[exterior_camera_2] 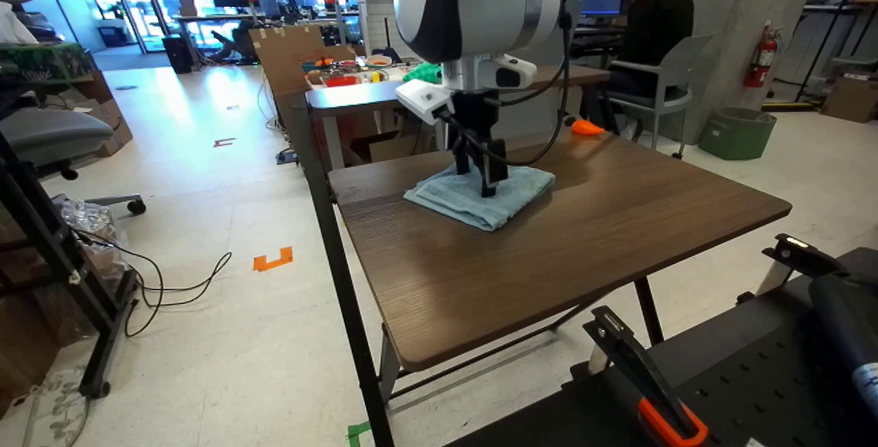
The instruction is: Use towel to wipe the table
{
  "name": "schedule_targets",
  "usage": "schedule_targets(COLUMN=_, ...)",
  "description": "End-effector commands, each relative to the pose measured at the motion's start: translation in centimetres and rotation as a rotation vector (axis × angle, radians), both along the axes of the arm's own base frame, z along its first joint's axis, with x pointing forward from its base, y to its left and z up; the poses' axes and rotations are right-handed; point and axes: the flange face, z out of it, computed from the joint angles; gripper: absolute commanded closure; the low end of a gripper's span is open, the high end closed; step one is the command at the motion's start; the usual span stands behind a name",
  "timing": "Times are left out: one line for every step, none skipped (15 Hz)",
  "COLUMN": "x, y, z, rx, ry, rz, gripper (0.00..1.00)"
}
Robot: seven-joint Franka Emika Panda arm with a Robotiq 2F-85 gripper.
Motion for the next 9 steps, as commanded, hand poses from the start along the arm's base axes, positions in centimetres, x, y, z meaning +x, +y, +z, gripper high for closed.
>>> schedule_targets(x=1.8, y=-1.9, z=-3.9, rx=-0.077, ry=0.064, rz=-0.107, gripper=0.00)
schedule_targets(x=2.1, y=-3.0, z=-4.9, rx=-0.092, ry=0.062, rz=-0.136, gripper=0.00)
schedule_targets(x=2.4, y=-4.1, z=-5.4, rx=-0.107, ry=0.057, rz=-0.164, gripper=0.00)
schedule_targets(x=2.9, y=-5.3, z=-5.7, rx=-0.110, ry=0.044, rz=-0.191, gripper=0.00)
schedule_targets(x=3.4, y=-6.8, z=-5.2, rx=-0.116, ry=0.017, rz=-0.221, gripper=0.00)
schedule_targets(x=3.8, y=-8.2, z=-5.2, rx=-0.125, ry=0.003, rz=-0.246, gripper=0.00)
schedule_targets(x=4.0, y=-10.1, z=-5.5, rx=-0.139, ry=-0.012, rz=-0.279, gripper=0.00)
schedule_targets(x=4.2, y=-11.7, z=-5.4, rx=-0.159, ry=-0.024, rz=-0.304, gripper=0.00)
schedule_targets(x=4.2, y=-13.6, z=-6.0, rx=-0.183, ry=-0.027, rz=-0.331, gripper=0.00)
